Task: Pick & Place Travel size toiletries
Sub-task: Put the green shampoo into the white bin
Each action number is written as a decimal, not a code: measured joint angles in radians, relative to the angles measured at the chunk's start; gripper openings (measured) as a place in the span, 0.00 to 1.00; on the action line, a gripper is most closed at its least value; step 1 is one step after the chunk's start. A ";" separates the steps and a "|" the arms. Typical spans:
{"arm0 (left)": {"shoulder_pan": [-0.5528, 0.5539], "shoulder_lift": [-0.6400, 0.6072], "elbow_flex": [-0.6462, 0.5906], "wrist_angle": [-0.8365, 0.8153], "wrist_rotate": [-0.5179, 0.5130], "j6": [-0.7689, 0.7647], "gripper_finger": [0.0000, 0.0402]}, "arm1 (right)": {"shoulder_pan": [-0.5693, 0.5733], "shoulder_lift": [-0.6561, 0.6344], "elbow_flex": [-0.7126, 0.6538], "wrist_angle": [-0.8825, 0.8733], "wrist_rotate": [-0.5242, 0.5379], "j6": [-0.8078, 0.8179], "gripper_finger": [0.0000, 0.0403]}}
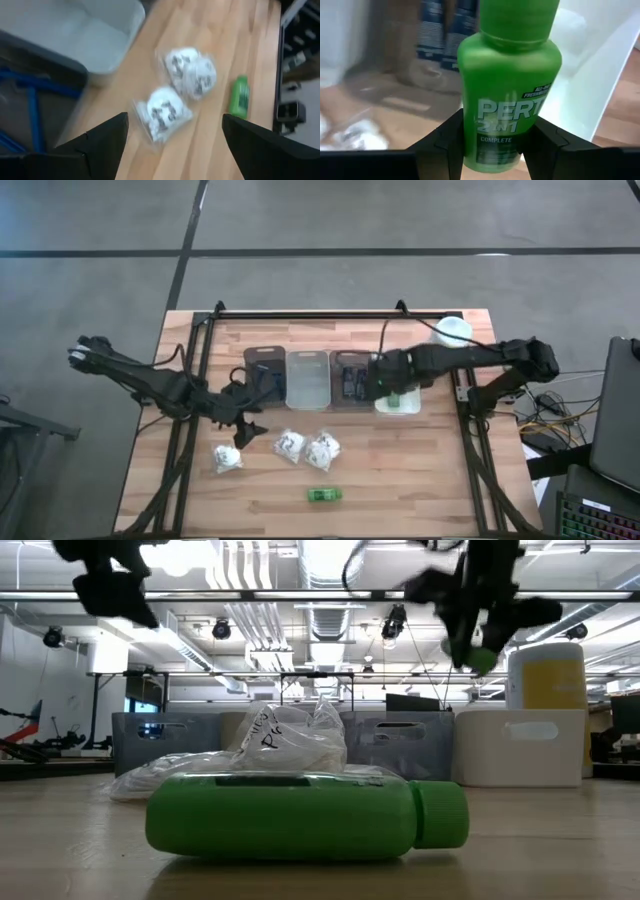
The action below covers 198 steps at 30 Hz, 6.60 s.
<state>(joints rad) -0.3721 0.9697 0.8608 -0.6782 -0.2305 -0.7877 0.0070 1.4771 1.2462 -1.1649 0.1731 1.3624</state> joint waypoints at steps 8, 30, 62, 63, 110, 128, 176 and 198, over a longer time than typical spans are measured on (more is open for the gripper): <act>-0.021 -0.008 -0.113 0.079 0.132 -0.020 0.81 | -0.148 0.046 -0.128 0.125 -0.184 -0.056 0.40; -0.134 0.086 -0.306 0.658 0.291 0.016 0.81 | 0.075 0.044 -0.038 0.204 -0.065 -0.032 0.70; -0.249 0.974 0.600 0.129 0.073 0.125 0.79 | 0.734 0.046 0.068 0.197 0.276 0.005 0.90; -0.249 0.982 0.618 0.125 0.061 0.135 0.80 | 0.733 0.046 0.068 0.196 0.276 -0.009 0.91; -0.203 1.080 0.509 0.344 0.015 0.297 0.68 | 0.728 0.047 0.057 0.174 0.383 -0.149 0.78; -0.204 1.041 0.564 0.347 0.002 0.281 0.43 | 0.860 0.047 0.042 0.253 0.306 0.136 0.65; -0.157 0.918 0.656 0.438 -0.689 0.334 0.43 | 0.639 0.048 -0.156 0.985 0.686 0.175 0.60; -0.159 0.918 0.656 0.439 -0.691 0.335 0.44 | 0.615 0.049 -0.157 0.980 0.682 0.175 0.27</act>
<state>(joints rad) -0.5316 1.8877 1.5166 -0.2394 -0.9218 -0.4524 0.6216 1.5265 1.0893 -0.1848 0.8551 1.5375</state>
